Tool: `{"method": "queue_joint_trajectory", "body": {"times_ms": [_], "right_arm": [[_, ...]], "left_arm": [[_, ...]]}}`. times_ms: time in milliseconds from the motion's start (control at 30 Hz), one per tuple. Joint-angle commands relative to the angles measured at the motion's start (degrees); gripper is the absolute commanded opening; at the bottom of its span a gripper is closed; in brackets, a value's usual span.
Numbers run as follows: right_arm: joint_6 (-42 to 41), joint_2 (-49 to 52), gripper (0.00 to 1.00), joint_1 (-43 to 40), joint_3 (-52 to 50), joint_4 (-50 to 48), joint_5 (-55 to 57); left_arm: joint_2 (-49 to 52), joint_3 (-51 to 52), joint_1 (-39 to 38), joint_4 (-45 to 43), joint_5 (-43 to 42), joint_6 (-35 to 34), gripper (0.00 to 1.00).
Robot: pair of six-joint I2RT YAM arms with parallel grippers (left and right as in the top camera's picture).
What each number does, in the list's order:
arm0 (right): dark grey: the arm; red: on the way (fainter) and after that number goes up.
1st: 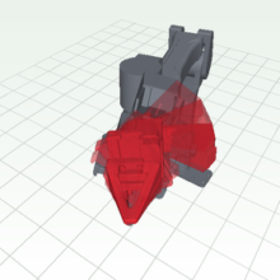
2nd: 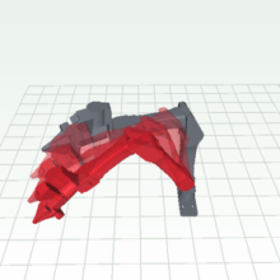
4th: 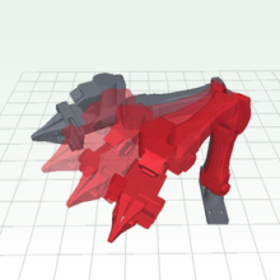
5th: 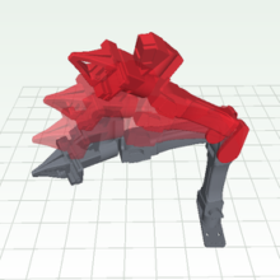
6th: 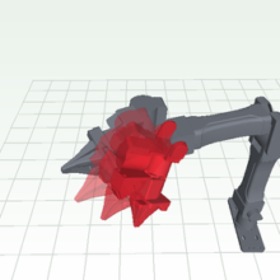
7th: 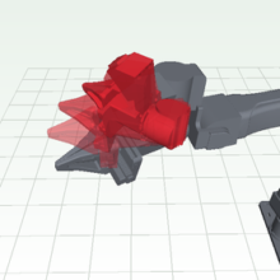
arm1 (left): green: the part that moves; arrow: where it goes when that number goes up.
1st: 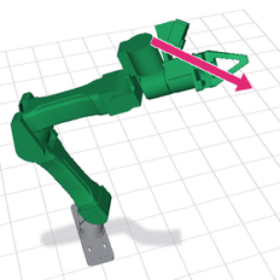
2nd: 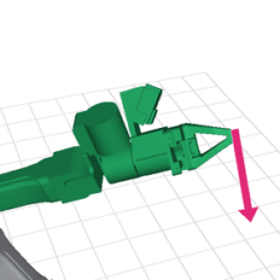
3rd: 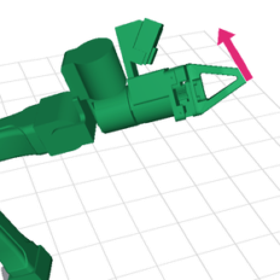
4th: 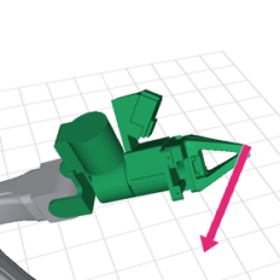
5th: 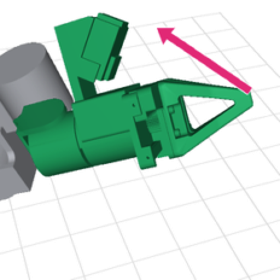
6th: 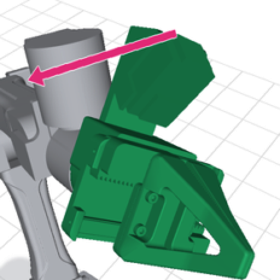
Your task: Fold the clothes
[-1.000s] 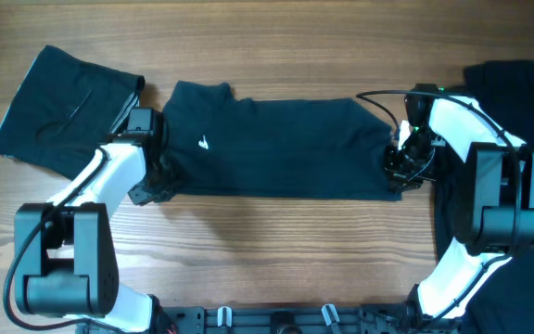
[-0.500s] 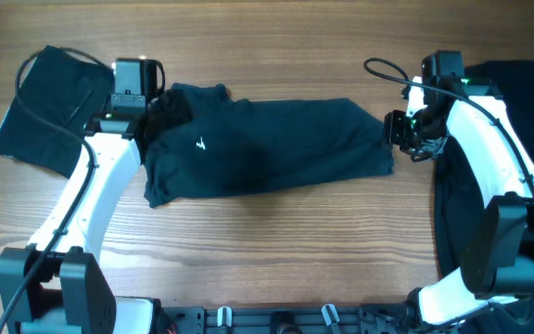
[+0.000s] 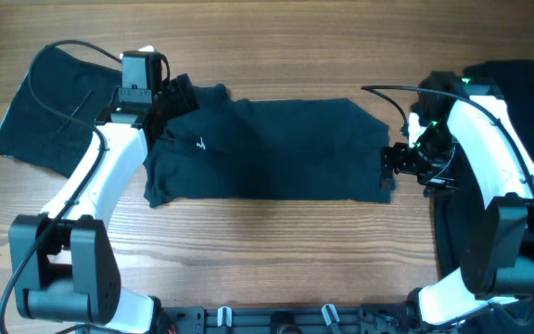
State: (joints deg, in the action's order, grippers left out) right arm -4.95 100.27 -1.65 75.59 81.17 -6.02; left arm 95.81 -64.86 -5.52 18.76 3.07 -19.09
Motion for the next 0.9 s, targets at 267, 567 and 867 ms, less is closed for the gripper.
{"method": "queue_joint_trajectory", "body": {"times_ms": [267,567,867], "right_arm": [[0.26,-0.74,0.98,-0.07,0.63,-20.96,-18.27],[0.26,-0.74,0.98,-0.07,0.63,-20.98,-18.25],[0.24,-0.74,0.98,-0.07,0.63,-20.94,-18.25]], "left_arm": [[13.07,-7.30,0.00,-5.77,-11.63,6.97,0.92],[26.97,-12.26,1.20,-15.41,-9.79,6.69,0.87],[29.33,-12.24,1.14,-9.73,-6.91,6.69,0.59]]}}
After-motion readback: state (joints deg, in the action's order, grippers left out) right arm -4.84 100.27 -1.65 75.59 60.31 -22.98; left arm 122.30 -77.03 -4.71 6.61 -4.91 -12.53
